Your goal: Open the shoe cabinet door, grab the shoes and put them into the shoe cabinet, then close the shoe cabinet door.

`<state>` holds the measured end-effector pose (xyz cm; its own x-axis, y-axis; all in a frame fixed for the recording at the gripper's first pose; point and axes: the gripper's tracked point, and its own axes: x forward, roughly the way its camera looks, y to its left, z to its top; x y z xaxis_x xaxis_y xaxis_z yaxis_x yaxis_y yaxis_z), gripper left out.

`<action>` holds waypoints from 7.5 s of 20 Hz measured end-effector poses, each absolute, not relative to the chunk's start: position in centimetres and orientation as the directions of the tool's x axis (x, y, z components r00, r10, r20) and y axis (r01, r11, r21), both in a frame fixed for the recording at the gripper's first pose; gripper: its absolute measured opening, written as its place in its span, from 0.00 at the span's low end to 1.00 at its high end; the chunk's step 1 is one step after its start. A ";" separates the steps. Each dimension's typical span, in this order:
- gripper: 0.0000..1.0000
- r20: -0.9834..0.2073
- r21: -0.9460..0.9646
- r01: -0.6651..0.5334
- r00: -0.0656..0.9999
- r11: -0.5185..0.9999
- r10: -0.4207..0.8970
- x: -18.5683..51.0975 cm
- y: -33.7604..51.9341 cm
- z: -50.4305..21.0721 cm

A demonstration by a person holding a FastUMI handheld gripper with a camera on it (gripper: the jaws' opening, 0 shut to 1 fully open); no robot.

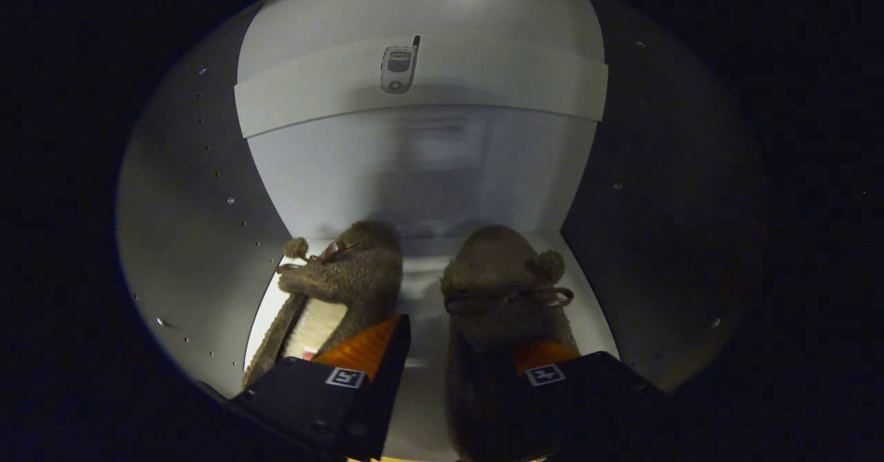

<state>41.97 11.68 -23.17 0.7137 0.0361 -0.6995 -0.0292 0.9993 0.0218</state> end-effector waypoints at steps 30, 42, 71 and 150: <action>0.98 -0.080 0.064 -0.139 0.986 0.988 0.144 7.0 9.8 2.1; 0.98 -0.091 0.111 -0.058 0.994 0.992 0.068 -6.4 -3.9 4.2; 0.98 -0.255 0.209 -0.014 0.965 0.978 0.068 1.6 -19.4 -3.2; 0.98 -0.140 0.194 -0.286 0.939 0.938 0.315 5.2 6.1 0.7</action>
